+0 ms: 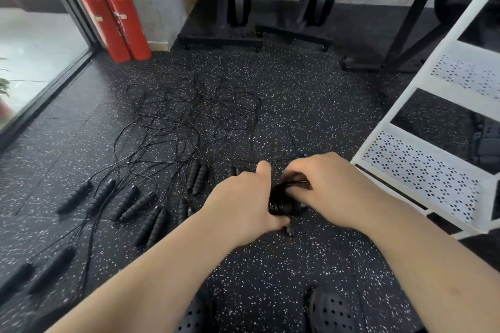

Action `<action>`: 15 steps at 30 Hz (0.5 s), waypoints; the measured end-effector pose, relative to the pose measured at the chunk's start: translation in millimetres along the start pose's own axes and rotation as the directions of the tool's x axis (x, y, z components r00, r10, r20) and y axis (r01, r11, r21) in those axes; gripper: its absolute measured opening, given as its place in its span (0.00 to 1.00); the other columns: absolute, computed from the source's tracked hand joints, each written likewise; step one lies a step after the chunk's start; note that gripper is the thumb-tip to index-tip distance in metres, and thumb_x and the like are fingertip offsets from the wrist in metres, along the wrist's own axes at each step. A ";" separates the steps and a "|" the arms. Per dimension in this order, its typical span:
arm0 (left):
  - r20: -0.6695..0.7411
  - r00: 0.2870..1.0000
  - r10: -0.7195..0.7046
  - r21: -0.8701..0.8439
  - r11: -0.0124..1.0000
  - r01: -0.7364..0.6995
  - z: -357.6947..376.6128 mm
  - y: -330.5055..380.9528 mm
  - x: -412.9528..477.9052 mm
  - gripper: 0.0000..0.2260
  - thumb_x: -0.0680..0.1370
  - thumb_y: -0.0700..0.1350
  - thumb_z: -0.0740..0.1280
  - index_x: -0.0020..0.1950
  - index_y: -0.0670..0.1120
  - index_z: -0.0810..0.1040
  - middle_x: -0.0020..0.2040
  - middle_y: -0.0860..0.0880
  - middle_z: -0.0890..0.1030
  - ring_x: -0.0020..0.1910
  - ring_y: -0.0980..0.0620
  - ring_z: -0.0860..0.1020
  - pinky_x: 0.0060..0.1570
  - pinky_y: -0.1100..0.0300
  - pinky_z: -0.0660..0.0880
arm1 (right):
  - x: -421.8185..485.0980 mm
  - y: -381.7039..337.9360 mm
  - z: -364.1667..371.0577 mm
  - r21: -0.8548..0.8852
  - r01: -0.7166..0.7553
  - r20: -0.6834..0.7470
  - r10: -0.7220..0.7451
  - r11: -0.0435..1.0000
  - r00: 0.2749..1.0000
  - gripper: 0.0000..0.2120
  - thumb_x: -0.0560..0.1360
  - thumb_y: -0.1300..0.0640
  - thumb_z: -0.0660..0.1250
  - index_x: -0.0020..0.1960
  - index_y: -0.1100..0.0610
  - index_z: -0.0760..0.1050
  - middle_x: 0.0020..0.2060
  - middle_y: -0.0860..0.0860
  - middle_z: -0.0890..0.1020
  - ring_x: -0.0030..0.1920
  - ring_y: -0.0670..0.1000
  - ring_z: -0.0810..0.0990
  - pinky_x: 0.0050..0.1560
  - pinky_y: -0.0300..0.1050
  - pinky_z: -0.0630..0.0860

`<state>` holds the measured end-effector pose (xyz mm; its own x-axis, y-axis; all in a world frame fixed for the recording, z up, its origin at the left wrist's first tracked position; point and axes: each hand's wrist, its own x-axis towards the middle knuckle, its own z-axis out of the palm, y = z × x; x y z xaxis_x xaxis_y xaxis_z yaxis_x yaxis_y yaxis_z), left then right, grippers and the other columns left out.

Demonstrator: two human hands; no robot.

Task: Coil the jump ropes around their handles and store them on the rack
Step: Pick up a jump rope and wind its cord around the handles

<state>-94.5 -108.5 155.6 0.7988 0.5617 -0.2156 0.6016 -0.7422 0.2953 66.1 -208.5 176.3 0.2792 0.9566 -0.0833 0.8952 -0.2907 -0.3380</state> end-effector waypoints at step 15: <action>-0.281 0.954 -0.104 -0.091 0.993 0.081 3.3 -3.8 10.1 0.23 0.77 0.62 0.71 0.65 0.54 0.68 0.57 0.53 0.76 0.51 0.45 0.81 0.45 0.51 0.77 | -8.5 -31.5 14.1 -0.006 0.123 -0.358 -0.117 0.992 0.926 0.08 0.80 0.52 0.72 0.58 0.46 0.85 0.47 0.43 0.83 0.45 0.49 0.83 0.45 0.51 0.81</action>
<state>-88.7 -101.2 149.2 0.6977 0.7159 0.0256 0.6617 -0.6577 0.3601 30.7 -207.2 174.4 0.2778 0.9132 0.2981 0.9249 -0.1705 -0.3397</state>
